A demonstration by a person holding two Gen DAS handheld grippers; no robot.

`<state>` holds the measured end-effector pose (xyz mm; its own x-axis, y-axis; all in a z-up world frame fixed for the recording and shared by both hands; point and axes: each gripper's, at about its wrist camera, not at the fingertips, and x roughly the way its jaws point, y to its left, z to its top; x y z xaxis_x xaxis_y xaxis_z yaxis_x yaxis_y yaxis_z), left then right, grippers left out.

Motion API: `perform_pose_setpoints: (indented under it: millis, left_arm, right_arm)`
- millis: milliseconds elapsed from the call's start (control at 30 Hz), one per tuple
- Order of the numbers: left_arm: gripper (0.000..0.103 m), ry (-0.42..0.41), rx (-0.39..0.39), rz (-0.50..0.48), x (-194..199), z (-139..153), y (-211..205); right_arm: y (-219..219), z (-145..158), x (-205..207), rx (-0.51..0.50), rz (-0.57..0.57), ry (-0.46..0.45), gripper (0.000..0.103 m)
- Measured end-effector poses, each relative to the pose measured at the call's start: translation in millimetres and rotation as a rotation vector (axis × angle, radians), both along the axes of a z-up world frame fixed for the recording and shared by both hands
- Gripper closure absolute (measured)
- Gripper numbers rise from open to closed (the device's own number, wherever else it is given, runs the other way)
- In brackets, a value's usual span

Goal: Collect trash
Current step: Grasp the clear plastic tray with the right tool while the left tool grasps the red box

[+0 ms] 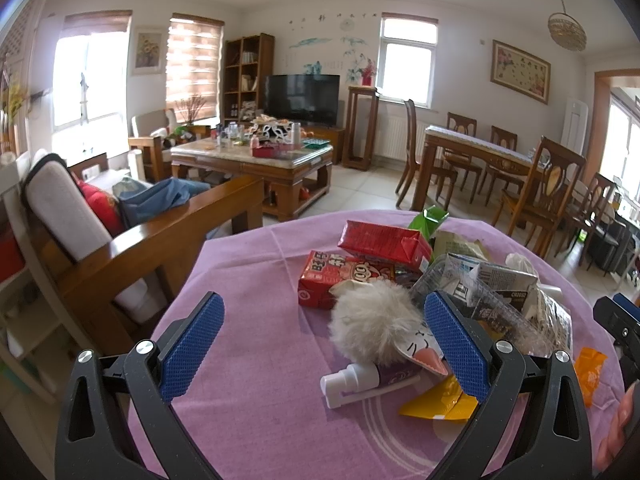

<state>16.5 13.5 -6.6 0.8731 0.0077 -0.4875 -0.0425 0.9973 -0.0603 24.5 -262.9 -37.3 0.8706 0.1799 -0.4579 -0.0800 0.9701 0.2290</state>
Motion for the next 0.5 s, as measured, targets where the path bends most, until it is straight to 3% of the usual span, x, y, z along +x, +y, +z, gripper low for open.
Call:
perform_pose_setpoints:
  millis: [233,300,367,500]
  left_arm:
    - [0.004,-0.009,-0.017,0.012,-2,1,3]
    - [0.004,-0.003,-0.073,-0.009,-2,0,11]
    - [0.004,0.043,-0.172,-0.115,7,-4,22]
    - [0.004,0.105,-0.243,-0.248,33,-5,45]
  right_arm:
    - [1,1,-2,-0.016,-0.017,0.004,0.005]
    - [5,2,-1,-0.034,-0.023,0.008,0.005]
    - [12,6,-1,-0.042,0.027,0.008,0.005]
    - [35,20,0,-0.064,0.166,0.01,0.005]
